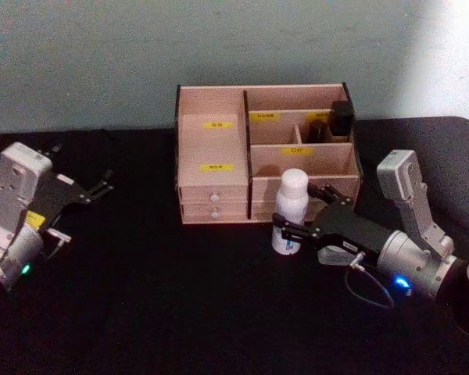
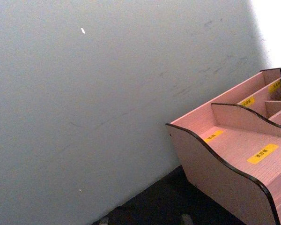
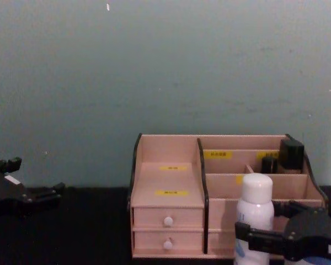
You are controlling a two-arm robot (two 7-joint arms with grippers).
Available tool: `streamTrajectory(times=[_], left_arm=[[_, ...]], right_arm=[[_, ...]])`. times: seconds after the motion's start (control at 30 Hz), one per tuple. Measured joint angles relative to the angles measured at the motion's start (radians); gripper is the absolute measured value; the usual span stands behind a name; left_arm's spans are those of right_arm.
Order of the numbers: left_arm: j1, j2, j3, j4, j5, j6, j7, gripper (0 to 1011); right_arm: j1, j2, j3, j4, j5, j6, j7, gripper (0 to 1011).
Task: Pick up the facial cleanser and watermelon frost from the table and place them into the tiered storage box.
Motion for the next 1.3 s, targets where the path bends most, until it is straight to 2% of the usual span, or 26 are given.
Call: streamTrajectory(times=[0.3, 0.33, 0.47, 1.0, 1.3], left_arm=[[0.0, 0.0, 0.0, 0.0, 0.0, 0.0, 0.0, 1001], [0.0, 0.0, 0.0, 0.0, 0.0, 0.0, 0.0, 1001], [0.0, 0.0, 0.0, 0.0, 0.0, 0.0, 0.0, 1001], [0.0, 0.0, 0.0, 0.0, 0.0, 0.0, 0.0, 1001], [0.0, 0.0, 0.0, 0.0, 0.0, 0.0, 0.0, 1001]], right_arm=[[-0.001, 0.001, 0.0, -0.001, 0.001, 0.0, -0.001, 748], [-0.001, 0.001, 0.0, -0.001, 0.001, 0.0, -0.001, 748], [-0.001, 0.001, 0.0, -0.001, 0.001, 0.0, -0.001, 604], [-0.003, 0.004, 0.002, -0.01, 0.002, -0.003, 0.0, 593], [-0.017, 0.03, 0.019, -0.073, 0.041, 0.01, 0.029, 593]])
